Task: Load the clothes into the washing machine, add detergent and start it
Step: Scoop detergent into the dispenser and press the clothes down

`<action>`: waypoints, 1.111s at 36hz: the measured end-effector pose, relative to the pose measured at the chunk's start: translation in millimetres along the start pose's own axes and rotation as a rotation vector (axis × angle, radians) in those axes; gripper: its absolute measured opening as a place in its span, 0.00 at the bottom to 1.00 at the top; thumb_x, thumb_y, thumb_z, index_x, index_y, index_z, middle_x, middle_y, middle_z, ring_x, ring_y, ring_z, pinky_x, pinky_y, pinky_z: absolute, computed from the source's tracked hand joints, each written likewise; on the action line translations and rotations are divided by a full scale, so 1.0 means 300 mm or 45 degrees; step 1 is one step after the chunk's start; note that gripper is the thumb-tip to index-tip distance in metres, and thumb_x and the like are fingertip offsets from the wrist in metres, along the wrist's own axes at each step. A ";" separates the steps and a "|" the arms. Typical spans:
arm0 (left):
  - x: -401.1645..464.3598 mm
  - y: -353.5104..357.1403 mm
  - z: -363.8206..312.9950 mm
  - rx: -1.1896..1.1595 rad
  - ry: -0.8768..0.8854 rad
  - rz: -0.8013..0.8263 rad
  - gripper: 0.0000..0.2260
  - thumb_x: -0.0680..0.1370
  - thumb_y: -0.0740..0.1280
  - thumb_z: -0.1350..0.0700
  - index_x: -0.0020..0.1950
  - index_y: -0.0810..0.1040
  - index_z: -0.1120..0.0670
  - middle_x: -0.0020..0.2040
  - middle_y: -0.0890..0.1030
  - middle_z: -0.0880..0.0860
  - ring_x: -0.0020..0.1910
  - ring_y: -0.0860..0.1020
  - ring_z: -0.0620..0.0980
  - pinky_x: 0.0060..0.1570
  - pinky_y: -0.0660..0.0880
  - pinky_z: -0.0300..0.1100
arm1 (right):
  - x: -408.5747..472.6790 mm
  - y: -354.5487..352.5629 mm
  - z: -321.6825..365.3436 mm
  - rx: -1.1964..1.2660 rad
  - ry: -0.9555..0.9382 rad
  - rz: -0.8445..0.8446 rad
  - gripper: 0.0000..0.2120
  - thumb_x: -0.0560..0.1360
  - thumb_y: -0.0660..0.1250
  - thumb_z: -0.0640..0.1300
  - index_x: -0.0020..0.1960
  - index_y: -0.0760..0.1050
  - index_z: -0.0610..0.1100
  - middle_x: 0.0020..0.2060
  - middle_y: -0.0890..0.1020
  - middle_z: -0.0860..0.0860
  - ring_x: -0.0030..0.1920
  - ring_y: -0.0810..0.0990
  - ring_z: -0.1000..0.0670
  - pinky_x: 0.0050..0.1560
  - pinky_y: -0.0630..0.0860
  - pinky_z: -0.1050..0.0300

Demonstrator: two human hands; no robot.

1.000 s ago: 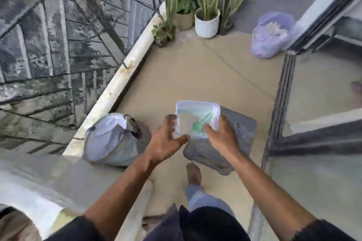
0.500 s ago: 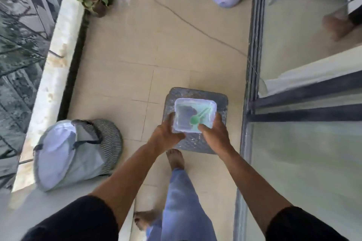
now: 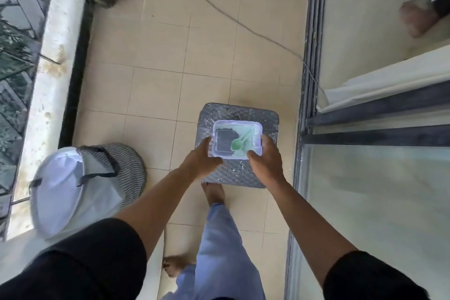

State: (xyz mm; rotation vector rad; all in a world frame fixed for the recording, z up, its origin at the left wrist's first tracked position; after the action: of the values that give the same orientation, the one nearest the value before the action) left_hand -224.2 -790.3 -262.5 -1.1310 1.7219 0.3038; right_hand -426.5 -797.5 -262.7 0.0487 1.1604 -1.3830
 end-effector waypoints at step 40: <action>-1.792 -0.273 1.399 -1.838 0.193 -1.458 0.10 0.86 0.64 0.59 0.66 0.80 0.56 0.60 0.86 0.59 0.55 0.84 0.59 0.57 0.81 0.53 | -1.792 1.057 0.790 -0.264 -1.200 1.151 0.10 0.76 0.68 0.58 0.46 0.82 0.53 0.44 0.88 0.53 0.43 0.87 0.52 0.48 0.83 0.49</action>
State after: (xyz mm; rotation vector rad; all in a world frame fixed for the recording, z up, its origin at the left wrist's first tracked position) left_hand 121.1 -268.2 20.4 -2.9585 0.4710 0.7410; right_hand 83.3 -471.1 18.8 -0.1904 0.3568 -0.3548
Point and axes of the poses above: each hand's wrist, its own x-axis towards the middle knuckle, its own y-axis out of the palm, z = x × y, the point moved 7 cm from there along x, towards the middle knuckle
